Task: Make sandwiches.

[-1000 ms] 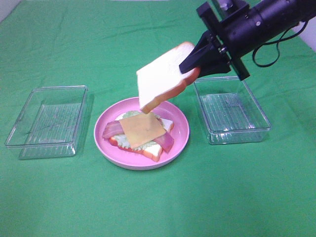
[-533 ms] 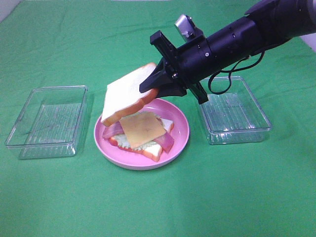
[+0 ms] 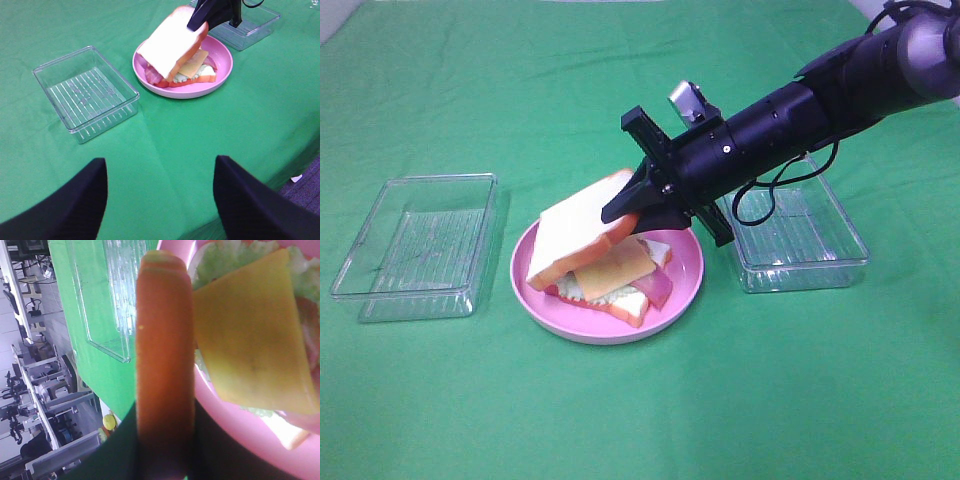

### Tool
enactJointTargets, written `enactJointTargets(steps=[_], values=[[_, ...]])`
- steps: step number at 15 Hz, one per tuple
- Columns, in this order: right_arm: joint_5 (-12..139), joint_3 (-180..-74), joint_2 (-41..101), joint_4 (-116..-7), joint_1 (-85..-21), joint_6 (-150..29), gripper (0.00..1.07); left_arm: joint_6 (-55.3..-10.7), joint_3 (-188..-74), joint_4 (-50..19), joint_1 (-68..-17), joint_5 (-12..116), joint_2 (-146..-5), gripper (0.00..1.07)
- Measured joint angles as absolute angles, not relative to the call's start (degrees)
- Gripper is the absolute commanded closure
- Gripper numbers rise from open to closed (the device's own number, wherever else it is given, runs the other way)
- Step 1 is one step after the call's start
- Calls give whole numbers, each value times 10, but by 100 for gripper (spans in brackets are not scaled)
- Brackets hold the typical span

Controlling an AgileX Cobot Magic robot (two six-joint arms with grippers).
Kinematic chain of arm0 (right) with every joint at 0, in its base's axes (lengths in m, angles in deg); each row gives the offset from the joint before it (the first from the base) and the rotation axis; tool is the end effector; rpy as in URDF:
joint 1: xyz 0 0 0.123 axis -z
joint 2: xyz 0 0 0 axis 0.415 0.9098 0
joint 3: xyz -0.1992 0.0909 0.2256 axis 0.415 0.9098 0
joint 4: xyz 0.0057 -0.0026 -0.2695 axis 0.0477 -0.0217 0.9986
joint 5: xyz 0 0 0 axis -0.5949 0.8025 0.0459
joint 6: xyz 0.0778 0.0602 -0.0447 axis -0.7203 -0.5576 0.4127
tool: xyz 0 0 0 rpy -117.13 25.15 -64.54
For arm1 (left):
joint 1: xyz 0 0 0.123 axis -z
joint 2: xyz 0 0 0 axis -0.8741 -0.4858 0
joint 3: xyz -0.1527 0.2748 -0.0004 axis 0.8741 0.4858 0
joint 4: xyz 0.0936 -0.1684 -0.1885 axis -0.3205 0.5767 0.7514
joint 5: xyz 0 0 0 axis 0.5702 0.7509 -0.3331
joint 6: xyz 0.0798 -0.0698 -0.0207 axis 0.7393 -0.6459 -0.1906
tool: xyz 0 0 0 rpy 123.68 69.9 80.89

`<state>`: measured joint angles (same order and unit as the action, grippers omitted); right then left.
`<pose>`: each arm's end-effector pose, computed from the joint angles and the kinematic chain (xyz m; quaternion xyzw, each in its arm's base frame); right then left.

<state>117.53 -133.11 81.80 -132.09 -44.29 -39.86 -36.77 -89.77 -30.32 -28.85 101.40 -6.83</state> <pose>0.3869 0.2229 0.1423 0.0377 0.8967 0.4411 0.0056 -0.0037 0.0023 0.2806 0.2344 0.8150 -0.1465 0.5093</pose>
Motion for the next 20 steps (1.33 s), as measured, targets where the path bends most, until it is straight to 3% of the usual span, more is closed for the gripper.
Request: enactJointTargets(steps=[2, 3, 4, 5, 8, 14, 20], values=[[1174, -1331, 819, -1320, -443, -399, 103, -368, -898, -303, -288, 1014, -68, 46], [1173, -1331, 819, -1320, -443, -399, 94, -368, -898, -303, -288, 1014, -68, 46], [1171, -1331, 819, -1318, -443, -399, 68, -368, -898, -303, -288, 1014, -68, 46], [1171, -1331, 819, -1310, -443, -399, 56, -368, -898, -303, -288, 1014, -68, 46], [1172, -1331, 819, -1284, -443, -398, 37, -368, -898, -303, -288, 1014, -68, 46], [1175, -1331, 797, -1198, -443, -412, 36, -368, -898, -303, -288, 1014, -68, 46], [1182, -1331, 687, -971, -443, -483, 36, -368, -898, -303, -288, 1014, -68, 46]])
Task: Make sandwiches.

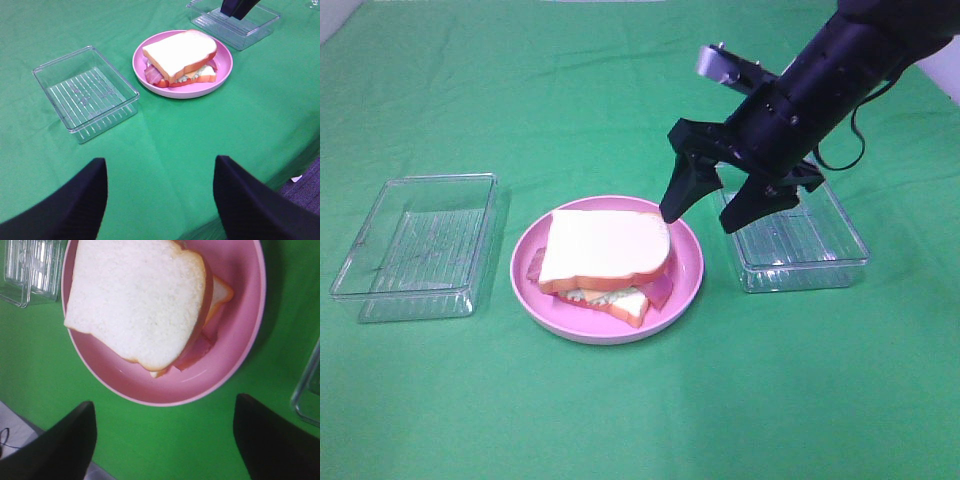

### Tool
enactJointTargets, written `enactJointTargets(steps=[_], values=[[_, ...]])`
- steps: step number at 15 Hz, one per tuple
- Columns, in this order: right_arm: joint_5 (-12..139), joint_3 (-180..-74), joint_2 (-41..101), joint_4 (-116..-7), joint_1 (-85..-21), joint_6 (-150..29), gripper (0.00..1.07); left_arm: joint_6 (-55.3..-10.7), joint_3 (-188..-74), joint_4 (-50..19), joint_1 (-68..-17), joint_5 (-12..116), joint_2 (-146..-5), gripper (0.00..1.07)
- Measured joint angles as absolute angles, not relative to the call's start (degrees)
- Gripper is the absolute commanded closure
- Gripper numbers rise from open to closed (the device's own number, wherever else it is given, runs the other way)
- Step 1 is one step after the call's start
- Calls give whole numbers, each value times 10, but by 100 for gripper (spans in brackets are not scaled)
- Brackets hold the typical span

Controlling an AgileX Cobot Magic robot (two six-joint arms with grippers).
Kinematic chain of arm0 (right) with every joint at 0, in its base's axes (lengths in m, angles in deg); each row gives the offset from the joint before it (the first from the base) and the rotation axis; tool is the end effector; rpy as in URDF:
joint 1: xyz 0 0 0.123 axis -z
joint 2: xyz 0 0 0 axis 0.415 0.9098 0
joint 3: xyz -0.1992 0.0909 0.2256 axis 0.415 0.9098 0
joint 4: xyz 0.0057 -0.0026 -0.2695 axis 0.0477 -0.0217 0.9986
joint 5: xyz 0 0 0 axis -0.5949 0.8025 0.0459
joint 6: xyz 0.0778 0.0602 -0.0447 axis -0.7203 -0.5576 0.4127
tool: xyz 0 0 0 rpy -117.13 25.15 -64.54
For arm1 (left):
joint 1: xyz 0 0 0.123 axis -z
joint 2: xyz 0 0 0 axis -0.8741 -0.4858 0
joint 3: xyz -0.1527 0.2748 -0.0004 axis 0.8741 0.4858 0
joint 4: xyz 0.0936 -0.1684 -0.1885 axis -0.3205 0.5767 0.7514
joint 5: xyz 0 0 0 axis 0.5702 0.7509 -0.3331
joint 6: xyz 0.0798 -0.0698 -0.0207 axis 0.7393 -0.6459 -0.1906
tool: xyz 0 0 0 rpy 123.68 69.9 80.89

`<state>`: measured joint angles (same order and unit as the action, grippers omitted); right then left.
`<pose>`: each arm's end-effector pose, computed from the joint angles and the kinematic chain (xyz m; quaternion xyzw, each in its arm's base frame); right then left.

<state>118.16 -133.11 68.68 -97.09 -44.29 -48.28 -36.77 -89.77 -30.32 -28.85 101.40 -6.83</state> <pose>0.3628 0.1830 0.2061 -0.1343 0.9532 0.2591 0.0788 -0.0037 0.0023 0.2806 0.2344 0.8150 -0.1465 0.5093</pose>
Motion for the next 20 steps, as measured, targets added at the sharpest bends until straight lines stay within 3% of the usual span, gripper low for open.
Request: enactJointTargets(steps=[9, 20], values=[[1304, -1308, 376, -797, -443, -511, 36, -368, -898, -303, -288, 1014, -68, 46], [1331, -1002, -43, -727, -443, -537, 36, -368, -898, -300, -288, 1014, -68, 46]])
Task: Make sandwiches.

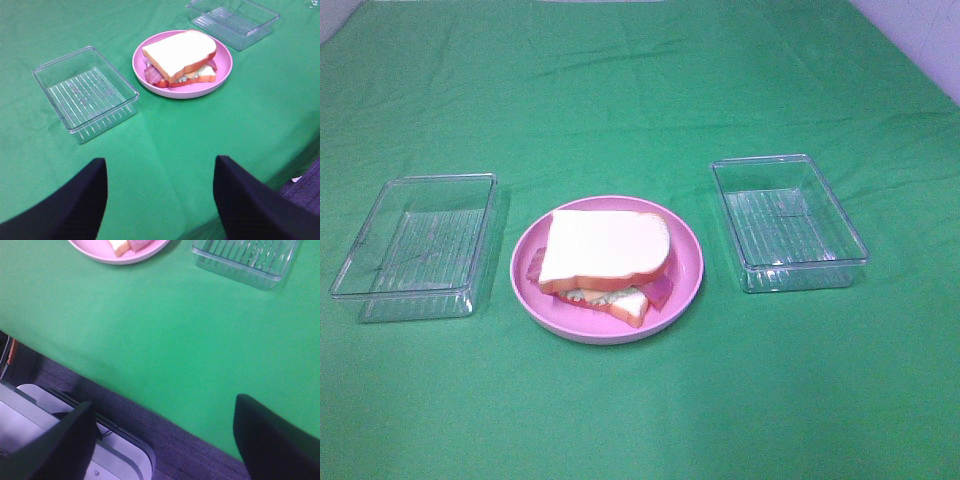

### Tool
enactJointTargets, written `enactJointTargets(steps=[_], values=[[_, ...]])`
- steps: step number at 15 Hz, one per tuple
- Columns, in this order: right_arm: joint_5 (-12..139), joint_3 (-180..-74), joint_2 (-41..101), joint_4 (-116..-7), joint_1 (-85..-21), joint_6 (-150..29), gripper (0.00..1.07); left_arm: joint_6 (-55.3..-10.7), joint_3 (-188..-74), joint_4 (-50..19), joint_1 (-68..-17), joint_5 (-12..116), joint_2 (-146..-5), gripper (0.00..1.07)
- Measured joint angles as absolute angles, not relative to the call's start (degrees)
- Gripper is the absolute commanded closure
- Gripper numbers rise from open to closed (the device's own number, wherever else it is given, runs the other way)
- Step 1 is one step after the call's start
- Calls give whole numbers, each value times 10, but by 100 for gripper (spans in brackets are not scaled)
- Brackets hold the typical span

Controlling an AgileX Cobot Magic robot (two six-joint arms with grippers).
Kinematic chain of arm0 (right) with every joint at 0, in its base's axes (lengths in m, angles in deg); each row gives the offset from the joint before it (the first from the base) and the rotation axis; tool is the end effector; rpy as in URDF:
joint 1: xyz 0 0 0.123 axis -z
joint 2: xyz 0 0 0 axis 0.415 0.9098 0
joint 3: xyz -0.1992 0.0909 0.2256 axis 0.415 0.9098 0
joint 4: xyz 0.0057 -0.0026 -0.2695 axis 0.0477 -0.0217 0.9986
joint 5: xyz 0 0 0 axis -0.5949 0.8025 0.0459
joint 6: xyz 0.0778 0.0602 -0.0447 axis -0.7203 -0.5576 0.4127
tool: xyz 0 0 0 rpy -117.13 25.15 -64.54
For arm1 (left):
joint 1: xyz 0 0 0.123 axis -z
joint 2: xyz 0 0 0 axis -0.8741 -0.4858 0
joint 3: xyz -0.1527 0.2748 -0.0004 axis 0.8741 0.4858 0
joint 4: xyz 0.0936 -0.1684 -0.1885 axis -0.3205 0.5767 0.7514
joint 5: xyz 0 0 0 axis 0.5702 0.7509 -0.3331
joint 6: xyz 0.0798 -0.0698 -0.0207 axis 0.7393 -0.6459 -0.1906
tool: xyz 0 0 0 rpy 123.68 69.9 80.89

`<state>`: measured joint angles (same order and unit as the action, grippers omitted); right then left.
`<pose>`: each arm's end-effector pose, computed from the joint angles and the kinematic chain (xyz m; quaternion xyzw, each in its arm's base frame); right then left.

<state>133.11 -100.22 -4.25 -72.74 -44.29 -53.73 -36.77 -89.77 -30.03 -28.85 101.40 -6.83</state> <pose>0.0746 0.0480 0.3190 -0.2436 0.9160 0.1228 0.2943 -0.0040 0.0019 0.2806 0.2345 0.8149 -0.1489 0.5086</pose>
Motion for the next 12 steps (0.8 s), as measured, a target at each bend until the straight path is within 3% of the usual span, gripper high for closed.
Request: enactJointTargets(steps=[4, 12], values=[[1321, -899, -187, -708, -443, -517, 36, -368, -898, -300, -288, 1014, -68, 46], [1289, -885, -242, -703, -443, -516, 36, -368, -898, -299, -288, 1014, -68, 46]])
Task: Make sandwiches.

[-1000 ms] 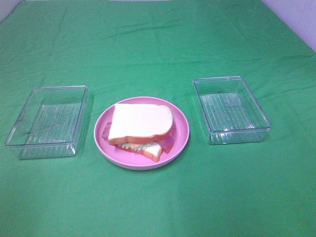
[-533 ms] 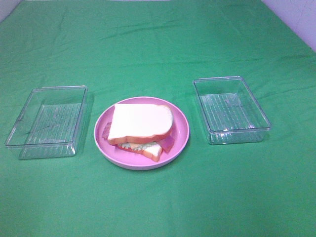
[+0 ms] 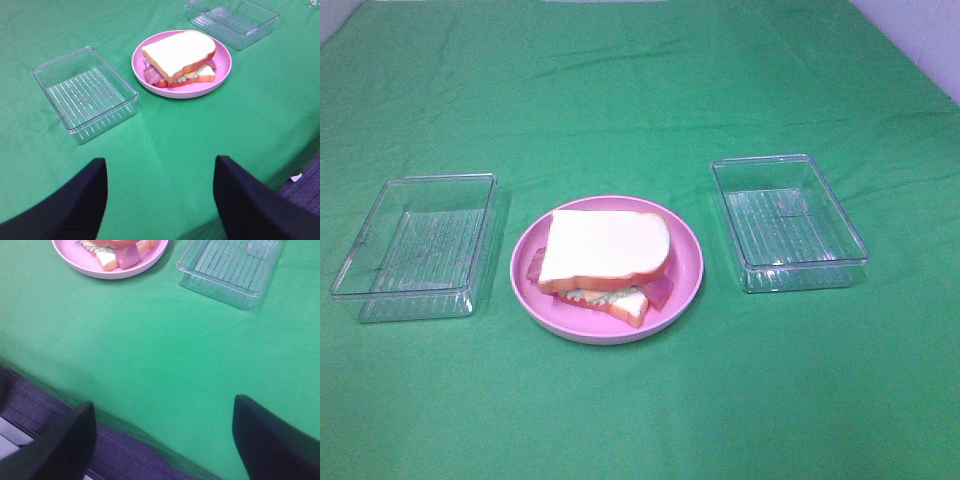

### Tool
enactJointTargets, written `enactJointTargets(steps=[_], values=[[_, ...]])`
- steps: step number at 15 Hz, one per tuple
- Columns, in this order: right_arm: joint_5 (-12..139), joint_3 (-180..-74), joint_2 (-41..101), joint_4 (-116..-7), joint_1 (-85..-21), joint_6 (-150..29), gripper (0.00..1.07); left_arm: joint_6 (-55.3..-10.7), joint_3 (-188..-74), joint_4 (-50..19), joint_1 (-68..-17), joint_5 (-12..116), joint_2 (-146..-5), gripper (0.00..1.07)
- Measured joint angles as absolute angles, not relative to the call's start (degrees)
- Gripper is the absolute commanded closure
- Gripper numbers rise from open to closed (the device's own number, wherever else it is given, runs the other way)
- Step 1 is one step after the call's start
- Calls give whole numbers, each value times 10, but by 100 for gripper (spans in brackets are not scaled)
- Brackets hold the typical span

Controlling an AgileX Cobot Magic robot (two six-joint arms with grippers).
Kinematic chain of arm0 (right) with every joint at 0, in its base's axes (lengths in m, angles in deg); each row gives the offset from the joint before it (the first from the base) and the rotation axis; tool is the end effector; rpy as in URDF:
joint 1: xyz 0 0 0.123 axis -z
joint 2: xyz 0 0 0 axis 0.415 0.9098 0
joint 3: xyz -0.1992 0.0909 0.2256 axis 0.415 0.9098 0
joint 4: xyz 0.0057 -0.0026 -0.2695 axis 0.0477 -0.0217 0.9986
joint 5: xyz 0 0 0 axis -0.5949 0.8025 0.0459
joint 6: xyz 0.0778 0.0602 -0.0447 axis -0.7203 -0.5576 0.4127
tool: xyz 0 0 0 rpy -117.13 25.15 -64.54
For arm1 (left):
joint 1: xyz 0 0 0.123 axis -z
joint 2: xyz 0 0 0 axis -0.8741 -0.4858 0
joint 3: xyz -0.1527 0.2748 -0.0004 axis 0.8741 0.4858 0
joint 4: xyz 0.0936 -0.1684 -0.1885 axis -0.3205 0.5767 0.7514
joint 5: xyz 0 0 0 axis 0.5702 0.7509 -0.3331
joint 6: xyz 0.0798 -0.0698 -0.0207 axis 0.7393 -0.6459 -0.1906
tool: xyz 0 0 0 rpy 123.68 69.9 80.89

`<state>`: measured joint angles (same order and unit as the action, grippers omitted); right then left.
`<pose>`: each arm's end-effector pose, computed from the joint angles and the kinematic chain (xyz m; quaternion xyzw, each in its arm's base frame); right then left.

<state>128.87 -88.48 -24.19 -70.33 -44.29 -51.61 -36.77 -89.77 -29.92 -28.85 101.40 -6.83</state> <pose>0.0265 0.0258 0.2773 -0.2549 0.8748 0.1024 0.3992 -0.0041 0.0018 0.2806 0.2345 0.8149 -0.1498 0.5084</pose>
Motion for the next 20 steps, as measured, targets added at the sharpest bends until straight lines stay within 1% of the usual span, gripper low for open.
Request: enactJointTargets(steps=[7, 8, 10, 11, 12, 14, 15, 16, 18, 20], values=[[1289, -885, -242, -703, -443, -516, 36, -368, -898, -299, -291, 1014, -68, 46], [1289, -885, -242, -703, -443, -516, 36, -368, -898, -299, -307, 1014, -68, 46], [1289, -885, -242, -703, -443, -516, 36, -368, -898, -299, -373, 1014, -68, 46], [1289, -885, -242, -703, -443, -516, 36, -368, -898, -299, -416, 1014, -68, 46], [1289, -885, -242, -703, -443, -516, 36, -368, -898, -299, -436, 1014, -68, 46], [1289, -885, -242, -704, -439, -516, 36, -368, -898, -299, -502, 1014, -68, 46], [1289, -885, -242, -706, -422, -516, 36, -368, -898, -299, -526, 1014, -68, 46], [1289, -885, -242, -706, -381, -516, 36, -368, -898, -299, -555, 1014, -68, 46], [1288, -885, -246, -706, -315, -516, 36, -368, -898, -299, -569, 1014, -68, 46], [1287, -884, -271, -706, -257, -516, 36, -368, -898, -299, -572, 1014, -68, 46]])
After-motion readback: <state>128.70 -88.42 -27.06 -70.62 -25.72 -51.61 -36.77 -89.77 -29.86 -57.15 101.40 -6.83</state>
